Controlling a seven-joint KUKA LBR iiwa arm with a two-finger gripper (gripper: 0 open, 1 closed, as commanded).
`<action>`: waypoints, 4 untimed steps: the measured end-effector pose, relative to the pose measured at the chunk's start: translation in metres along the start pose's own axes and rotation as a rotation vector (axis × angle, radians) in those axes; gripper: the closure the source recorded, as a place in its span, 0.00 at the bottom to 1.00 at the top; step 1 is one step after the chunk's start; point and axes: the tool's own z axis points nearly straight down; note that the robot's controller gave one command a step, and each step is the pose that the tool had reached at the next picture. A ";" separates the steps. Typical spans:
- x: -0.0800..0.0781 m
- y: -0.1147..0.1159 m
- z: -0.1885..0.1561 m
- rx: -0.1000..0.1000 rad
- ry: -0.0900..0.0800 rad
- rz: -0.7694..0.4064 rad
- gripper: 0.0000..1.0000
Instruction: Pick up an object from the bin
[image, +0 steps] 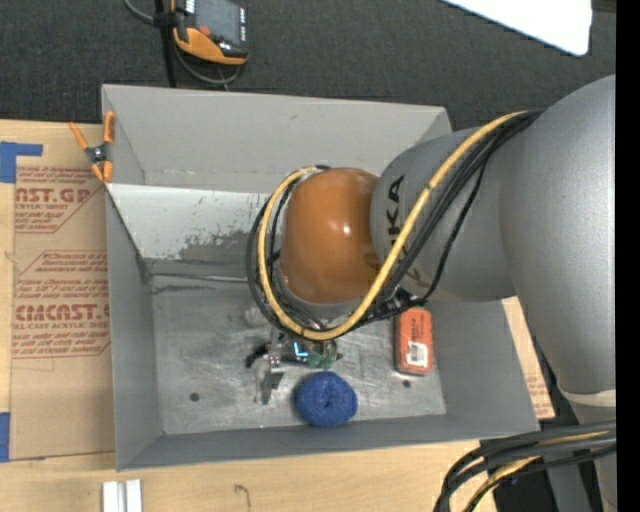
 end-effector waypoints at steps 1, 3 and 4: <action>-0.002 -0.001 -0.004 -0.001 -0.007 0.002 0.00; -0.041 -0.064 0.022 0.000 -0.009 -0.083 0.00; -0.054 -0.074 0.021 0.000 -0.006 -0.076 0.00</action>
Offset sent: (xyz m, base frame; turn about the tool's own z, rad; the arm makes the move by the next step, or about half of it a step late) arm 0.0439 -0.0604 -0.0017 -0.1601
